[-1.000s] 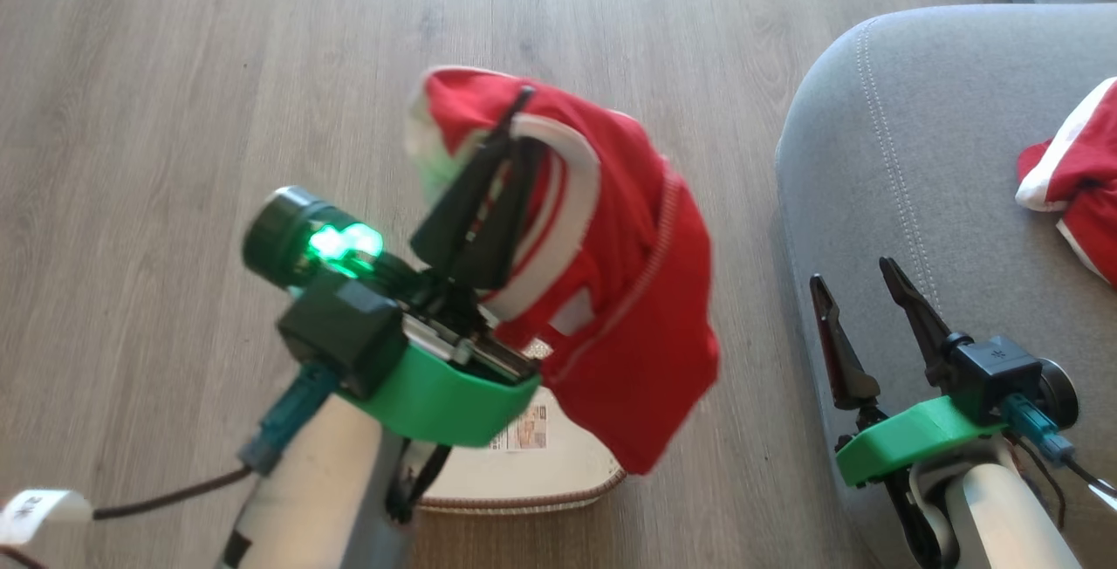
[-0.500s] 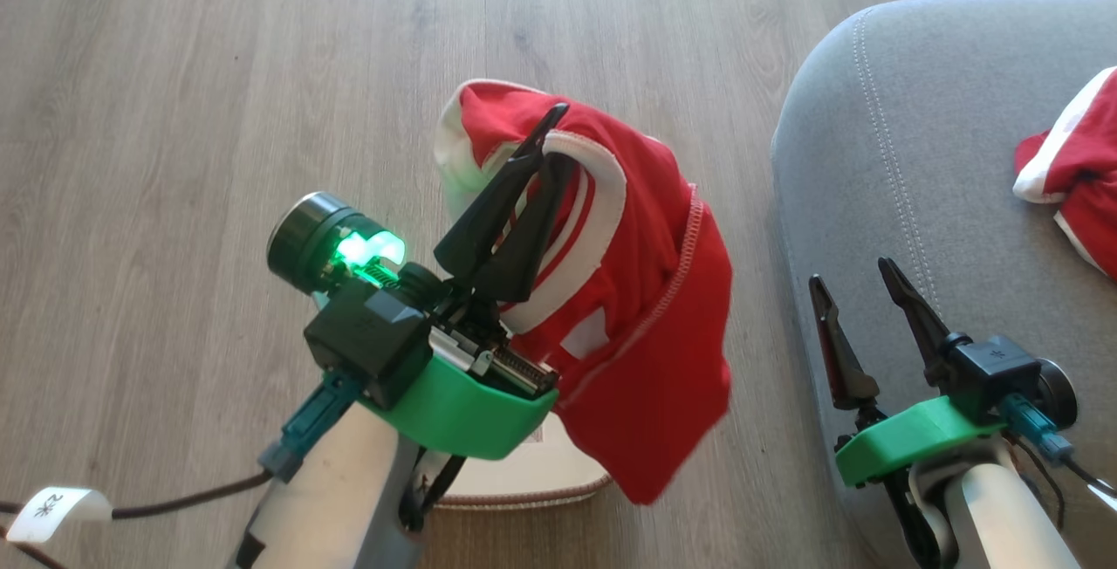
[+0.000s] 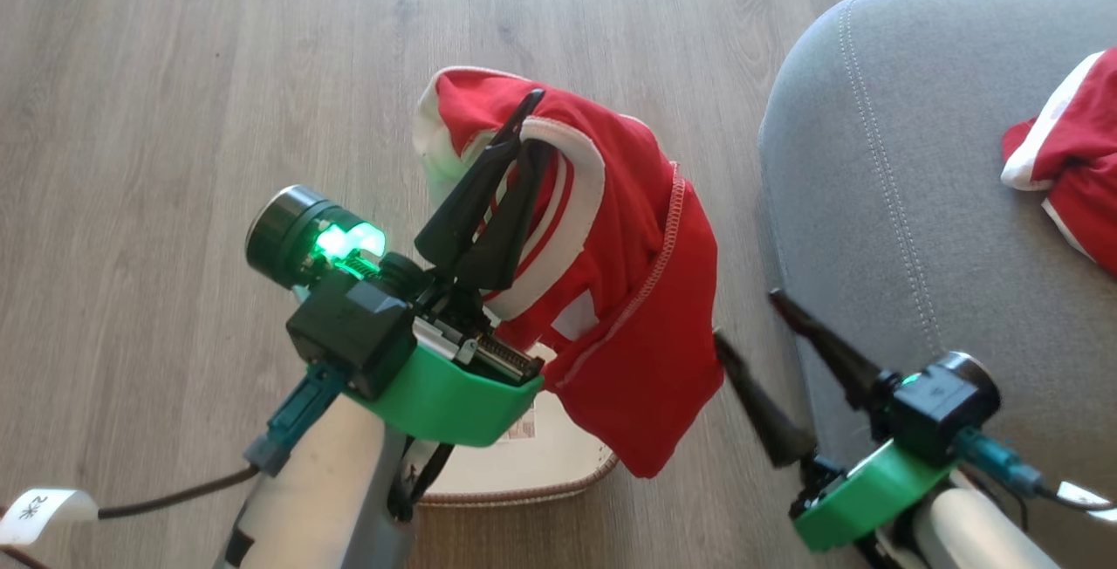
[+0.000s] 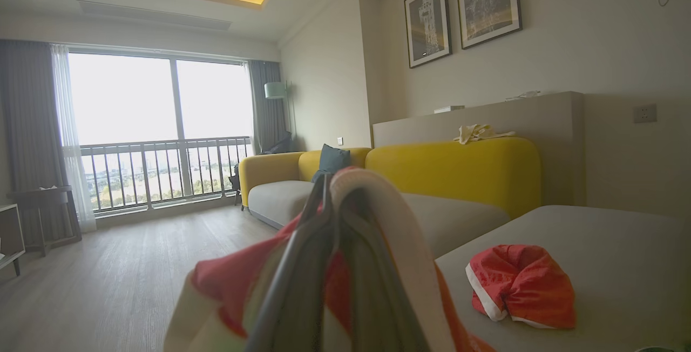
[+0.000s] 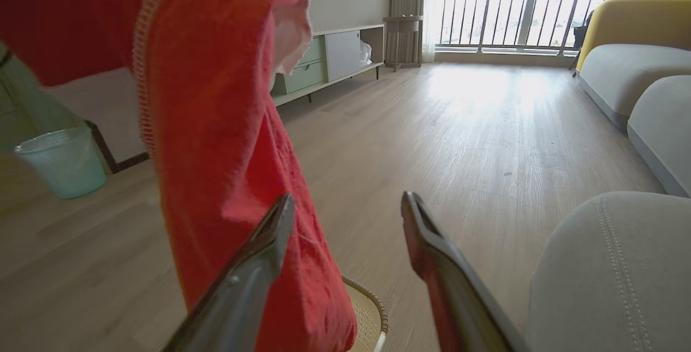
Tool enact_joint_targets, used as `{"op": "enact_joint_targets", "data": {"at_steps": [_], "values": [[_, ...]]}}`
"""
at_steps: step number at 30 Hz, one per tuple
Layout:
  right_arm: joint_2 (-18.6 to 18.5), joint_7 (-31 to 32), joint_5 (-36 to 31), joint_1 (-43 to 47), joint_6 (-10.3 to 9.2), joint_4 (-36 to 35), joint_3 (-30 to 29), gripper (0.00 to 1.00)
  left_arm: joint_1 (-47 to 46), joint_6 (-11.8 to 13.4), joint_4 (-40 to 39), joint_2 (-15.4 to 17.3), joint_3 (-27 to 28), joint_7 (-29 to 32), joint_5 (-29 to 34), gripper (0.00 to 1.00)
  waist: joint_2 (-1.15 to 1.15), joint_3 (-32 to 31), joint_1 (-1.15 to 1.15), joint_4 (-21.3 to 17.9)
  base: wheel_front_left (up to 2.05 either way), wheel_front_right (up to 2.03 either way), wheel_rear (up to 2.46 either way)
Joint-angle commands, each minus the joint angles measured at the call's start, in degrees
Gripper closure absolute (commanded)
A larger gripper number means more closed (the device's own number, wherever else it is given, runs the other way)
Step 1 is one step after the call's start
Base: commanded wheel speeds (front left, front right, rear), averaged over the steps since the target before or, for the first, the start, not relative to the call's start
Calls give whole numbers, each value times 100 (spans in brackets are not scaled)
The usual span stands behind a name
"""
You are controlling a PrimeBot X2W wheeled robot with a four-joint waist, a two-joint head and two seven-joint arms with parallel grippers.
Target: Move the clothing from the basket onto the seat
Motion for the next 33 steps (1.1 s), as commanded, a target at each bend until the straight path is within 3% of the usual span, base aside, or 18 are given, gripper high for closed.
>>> {"op": "enact_joint_targets", "data": {"at_steps": [1, 9, 33], "values": [[-201, -13, 72, -56, -1, -331, 256, 0, -336, -37, -194, 40, 189, -28, 49, 100, 0, 16, 0, -5, 0, 0, 0], [-546, -13, 219, -236, -1, -728, 782, 0, -358, -40, -173, 40, 130, -28, 67, 100, 0, 39, 0, -15, 0, 0, 0], [-446, -13, 203, -1394, -1, -311, 1859, 0, -520, -203, -181, 40, -878, -28, -34, 100, 0, 51, 0, 288, 0, 0, 0]]}}
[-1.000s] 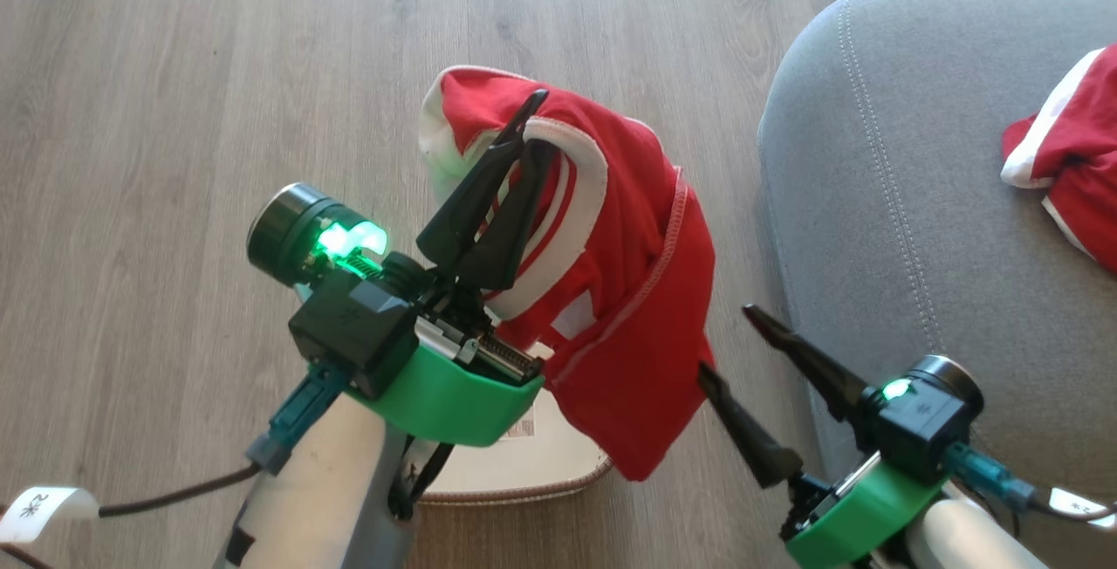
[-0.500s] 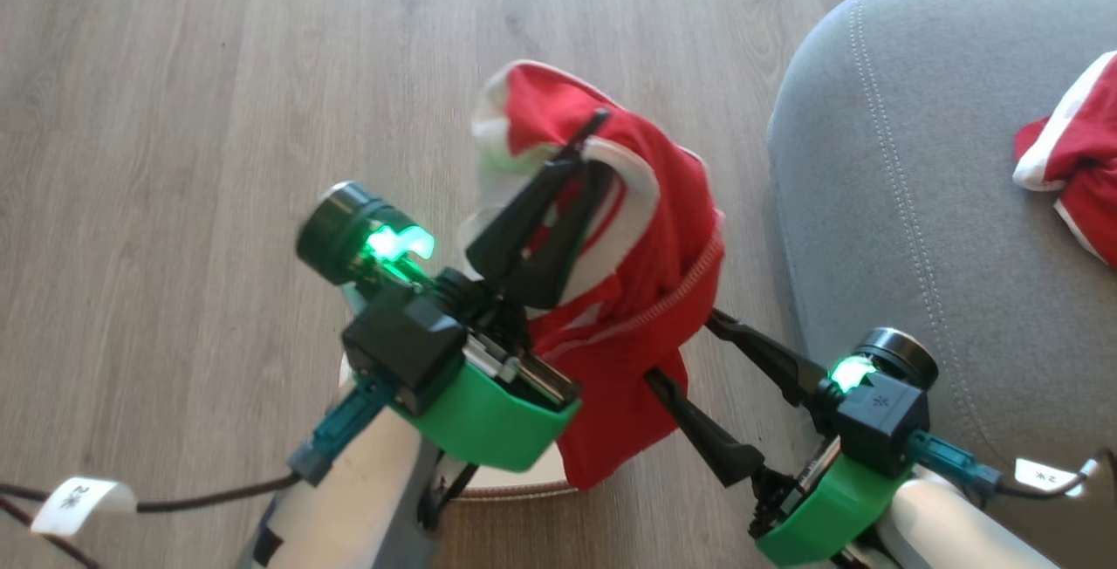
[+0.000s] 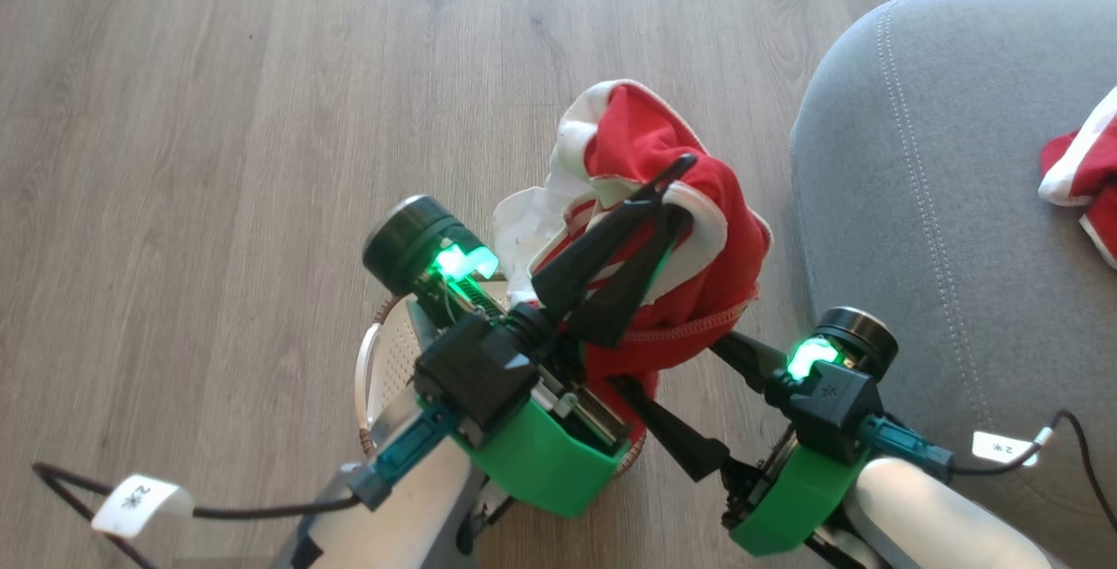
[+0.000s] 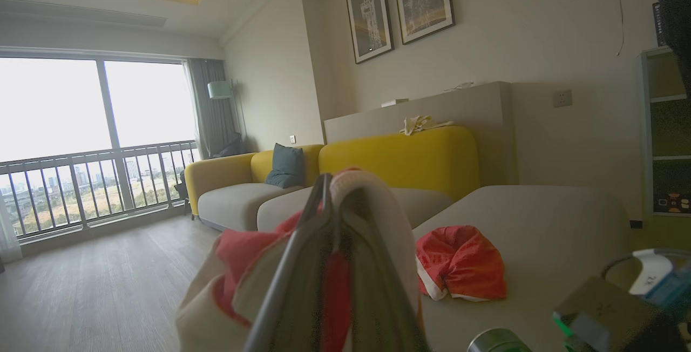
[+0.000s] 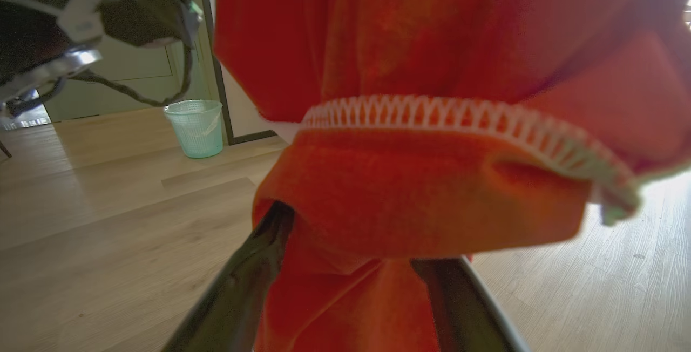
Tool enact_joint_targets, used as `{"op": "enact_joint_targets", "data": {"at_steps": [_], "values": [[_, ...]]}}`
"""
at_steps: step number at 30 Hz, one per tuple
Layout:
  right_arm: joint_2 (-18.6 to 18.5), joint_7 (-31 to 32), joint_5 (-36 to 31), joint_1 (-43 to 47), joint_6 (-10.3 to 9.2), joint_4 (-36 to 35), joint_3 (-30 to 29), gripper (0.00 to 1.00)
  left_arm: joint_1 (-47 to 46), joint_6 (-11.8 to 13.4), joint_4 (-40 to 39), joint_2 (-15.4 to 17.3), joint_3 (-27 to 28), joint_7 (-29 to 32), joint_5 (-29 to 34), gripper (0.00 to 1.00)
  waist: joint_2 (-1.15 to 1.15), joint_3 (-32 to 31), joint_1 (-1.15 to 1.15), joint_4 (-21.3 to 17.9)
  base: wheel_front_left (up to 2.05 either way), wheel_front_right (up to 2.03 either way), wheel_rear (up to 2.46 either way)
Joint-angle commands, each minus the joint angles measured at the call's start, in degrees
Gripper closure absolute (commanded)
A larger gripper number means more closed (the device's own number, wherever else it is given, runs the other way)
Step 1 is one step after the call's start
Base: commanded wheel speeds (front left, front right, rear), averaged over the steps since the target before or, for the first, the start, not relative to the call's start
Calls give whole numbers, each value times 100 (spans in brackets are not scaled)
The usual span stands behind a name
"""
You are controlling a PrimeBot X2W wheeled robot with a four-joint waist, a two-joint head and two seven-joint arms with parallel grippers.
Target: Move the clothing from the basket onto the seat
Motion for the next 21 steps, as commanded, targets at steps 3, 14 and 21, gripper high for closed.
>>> {"op": "enact_joint_targets", "data": {"at_steps": [3, 14, 21], "values": [[66, -13, -125, -215, -1, -45, -2, 0, -294, 2, -204, 30, 48, -28, -74, 100, 0, 6, 0, 27, 0, 0, 0], [575, -13, -253, -238, -1, 310, -243, 0, -224, 7, -54, 30, -483, -28, -174, 100, 0, -68, 0, 207, 0, 0, 0], [785, -13, -159, -192, -1, 555, -540, 100, -201, 76, -14, 30, -512, -28, -166, 100, 0, -114, 0, 315, 0, 0, 0]]}}
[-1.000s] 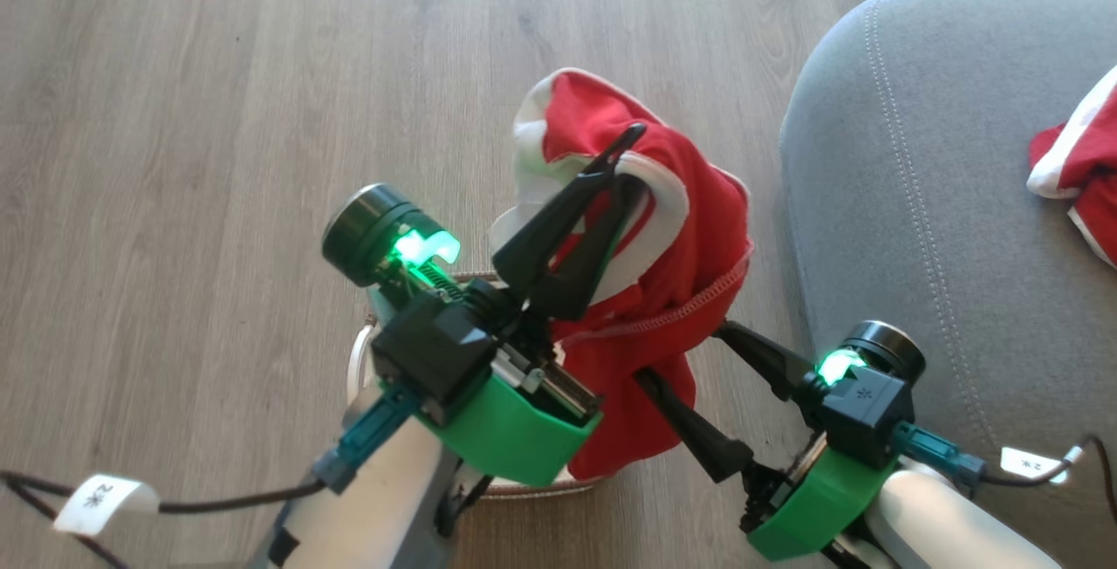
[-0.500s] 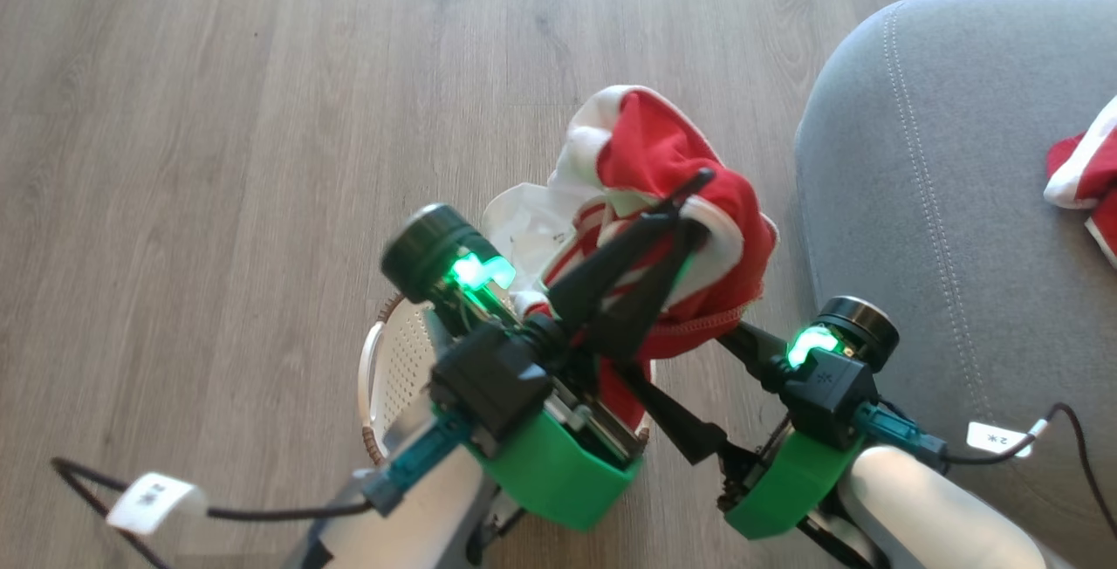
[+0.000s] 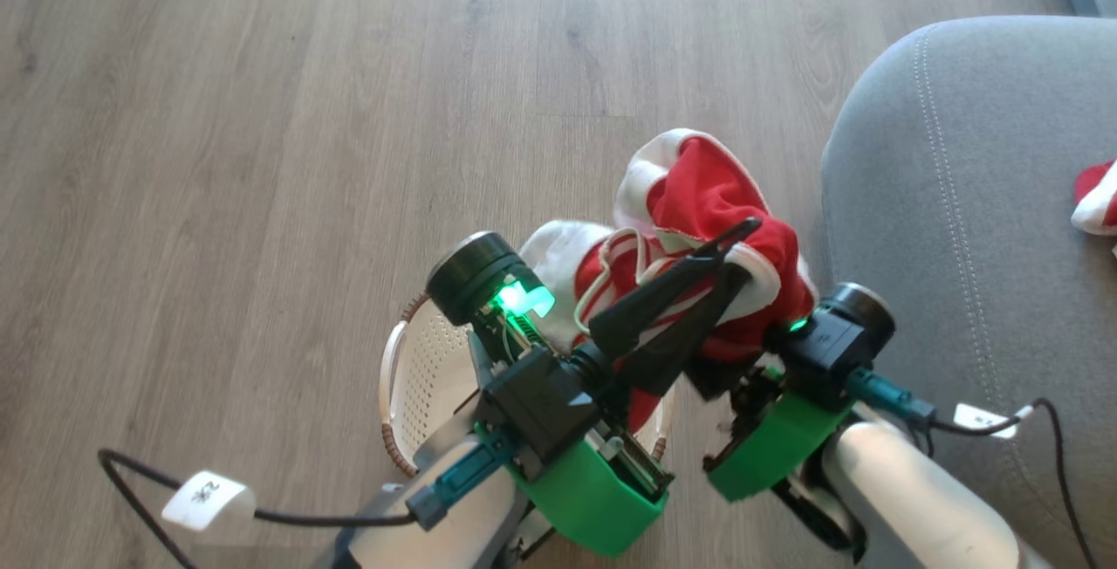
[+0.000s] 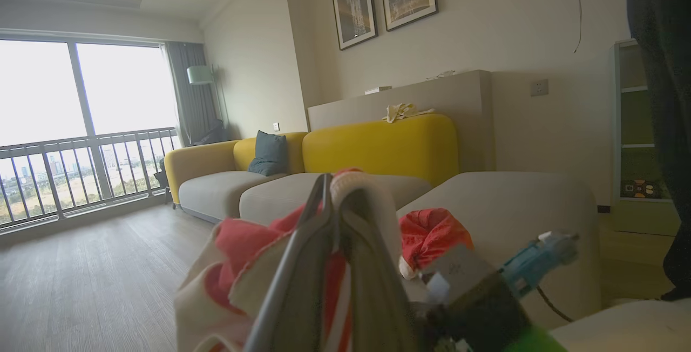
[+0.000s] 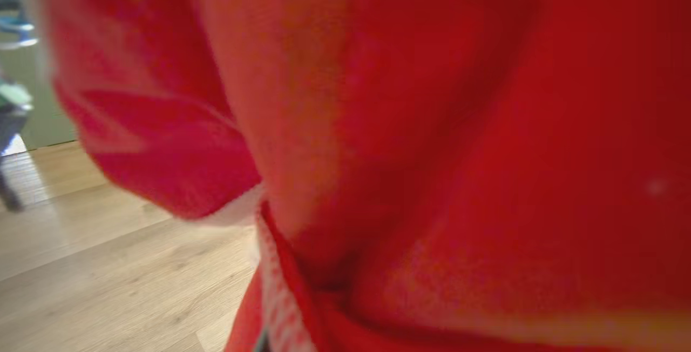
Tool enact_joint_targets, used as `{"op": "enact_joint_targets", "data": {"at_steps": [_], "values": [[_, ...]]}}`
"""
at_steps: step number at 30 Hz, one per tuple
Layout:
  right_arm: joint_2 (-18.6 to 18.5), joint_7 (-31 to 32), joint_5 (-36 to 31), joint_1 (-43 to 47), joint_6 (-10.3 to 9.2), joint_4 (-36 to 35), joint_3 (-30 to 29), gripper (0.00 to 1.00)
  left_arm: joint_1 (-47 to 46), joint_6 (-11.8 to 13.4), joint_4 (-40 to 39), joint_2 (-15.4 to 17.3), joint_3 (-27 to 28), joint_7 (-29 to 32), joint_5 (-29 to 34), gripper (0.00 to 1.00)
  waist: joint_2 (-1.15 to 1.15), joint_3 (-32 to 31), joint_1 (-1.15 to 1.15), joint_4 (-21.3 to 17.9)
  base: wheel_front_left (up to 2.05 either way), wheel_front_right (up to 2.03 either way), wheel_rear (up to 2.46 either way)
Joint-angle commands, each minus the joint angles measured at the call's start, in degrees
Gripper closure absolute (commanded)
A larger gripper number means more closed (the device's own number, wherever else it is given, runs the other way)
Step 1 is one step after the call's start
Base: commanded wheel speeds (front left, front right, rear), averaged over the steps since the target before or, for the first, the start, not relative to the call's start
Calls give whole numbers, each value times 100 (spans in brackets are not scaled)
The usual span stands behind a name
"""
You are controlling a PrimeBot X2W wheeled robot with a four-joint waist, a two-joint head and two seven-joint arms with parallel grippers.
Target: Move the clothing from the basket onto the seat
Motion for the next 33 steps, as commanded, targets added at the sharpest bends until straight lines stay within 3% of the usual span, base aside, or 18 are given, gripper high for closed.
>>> {"op": "enact_joint_targets", "data": {"at_steps": [1, 11, 23, 33], "values": [[63, -14, -61, -78, -1, -141, -87, 100, -197, 38, -205, 3, 185, -28, -20, 100, 0, -9, 0, 19, 0, 0, 0], [395, -14, -266, 192, -1, -244, -1018, 100, 33, 56, -83, 3, 521, -28, 14, 100, 0, -90, 0, 29, 0, 0, 0], [441, -14, -245, 307, -1, -446, -1459, 100, 405, -31, 651, 3, 1120, -28, 65, 100, 0, -140, 0, -42, 0, 0, 0], [449, -14, -200, 237, -1, -617, -1668, 100, 471, -209, 1144, 3, 1044, -28, 437, 100, 0, -63, 0, -74, 0, 0, 0]]}}
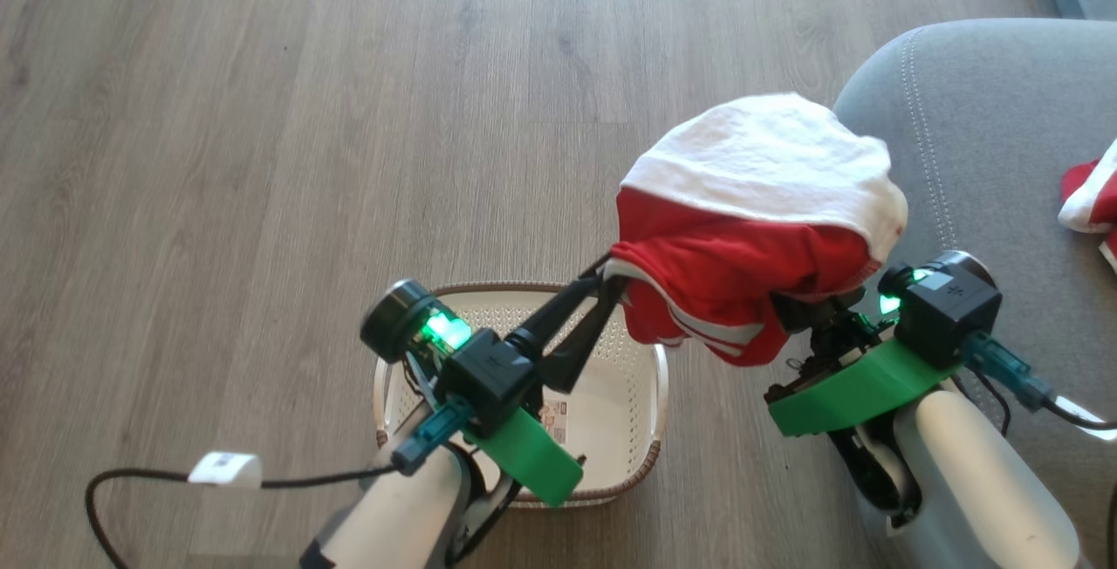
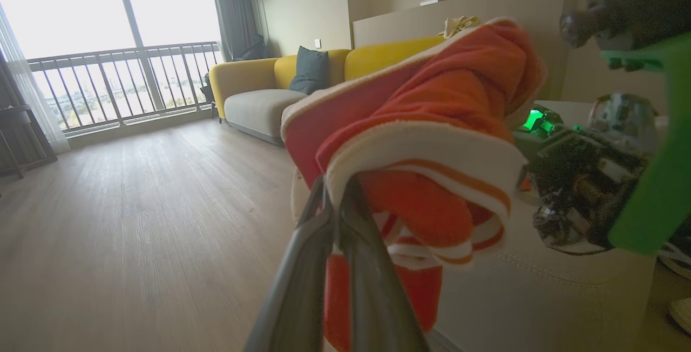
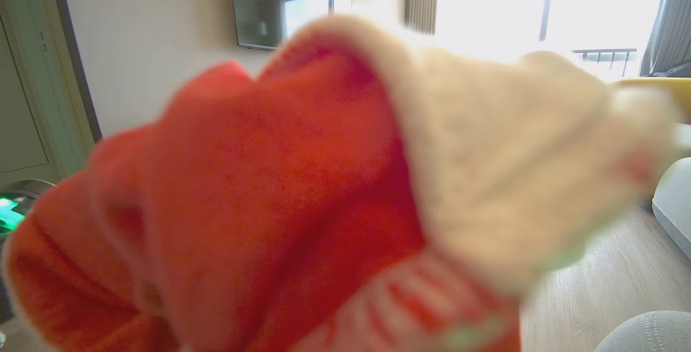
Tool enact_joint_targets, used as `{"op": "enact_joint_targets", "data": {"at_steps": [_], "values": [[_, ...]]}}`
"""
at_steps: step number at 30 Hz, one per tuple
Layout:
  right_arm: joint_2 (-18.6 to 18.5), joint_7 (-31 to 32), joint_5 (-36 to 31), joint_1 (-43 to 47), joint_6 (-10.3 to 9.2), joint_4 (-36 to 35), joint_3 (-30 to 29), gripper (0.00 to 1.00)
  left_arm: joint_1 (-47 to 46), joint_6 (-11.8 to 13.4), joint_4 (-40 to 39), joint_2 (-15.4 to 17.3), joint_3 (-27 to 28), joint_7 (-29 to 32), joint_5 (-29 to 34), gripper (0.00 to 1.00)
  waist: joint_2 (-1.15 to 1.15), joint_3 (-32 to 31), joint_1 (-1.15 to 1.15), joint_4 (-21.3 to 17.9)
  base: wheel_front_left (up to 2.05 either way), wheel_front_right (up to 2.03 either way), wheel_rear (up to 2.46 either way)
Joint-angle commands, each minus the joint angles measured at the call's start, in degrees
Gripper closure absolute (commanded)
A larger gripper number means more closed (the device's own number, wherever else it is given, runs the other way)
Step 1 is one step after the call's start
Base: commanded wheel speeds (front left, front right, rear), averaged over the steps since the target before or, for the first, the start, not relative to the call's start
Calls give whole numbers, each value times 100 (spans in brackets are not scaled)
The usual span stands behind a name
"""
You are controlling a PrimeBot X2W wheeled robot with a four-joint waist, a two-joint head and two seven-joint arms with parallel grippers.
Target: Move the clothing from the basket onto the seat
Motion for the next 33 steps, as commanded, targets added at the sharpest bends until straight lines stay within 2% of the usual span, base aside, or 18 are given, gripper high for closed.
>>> {"op": "enact_joint_targets", "data": {"at_steps": [1, 11, 14, 22, 33], "values": [[58, -14, 48, -146, -1, -276, -2, 100, -47, -33, -86, 8, 101, -28, 73, 100, 0, 9, 0, -3, 0, 0, 0], [76, -14, 81, -157, -1, -354, -91, 100, 35, -138, 300, 8, -158, -28, 375, 100, 0, 43, 0, -30, 0, 0, 0], [74, -14, 82, -157, -1, -369, -113, 100, 33, -146, 269, 8, -154, -28, 388, 0, 0, 62, 0, -35, 0, 0, 0], [51, -14, 35, -162, -1, -438, -400, 100, 148, -157, 273, 8, -97, -28, 455, 0, 0, 70, 0, -59, 0, 0, 0], [-47, -14, -65, 1, -1, -500, -1000, 100, 353, -172, 403, 78, -444, -28, 487, 0, 0, 55, 0, -114, 0, 0, 0]]}}
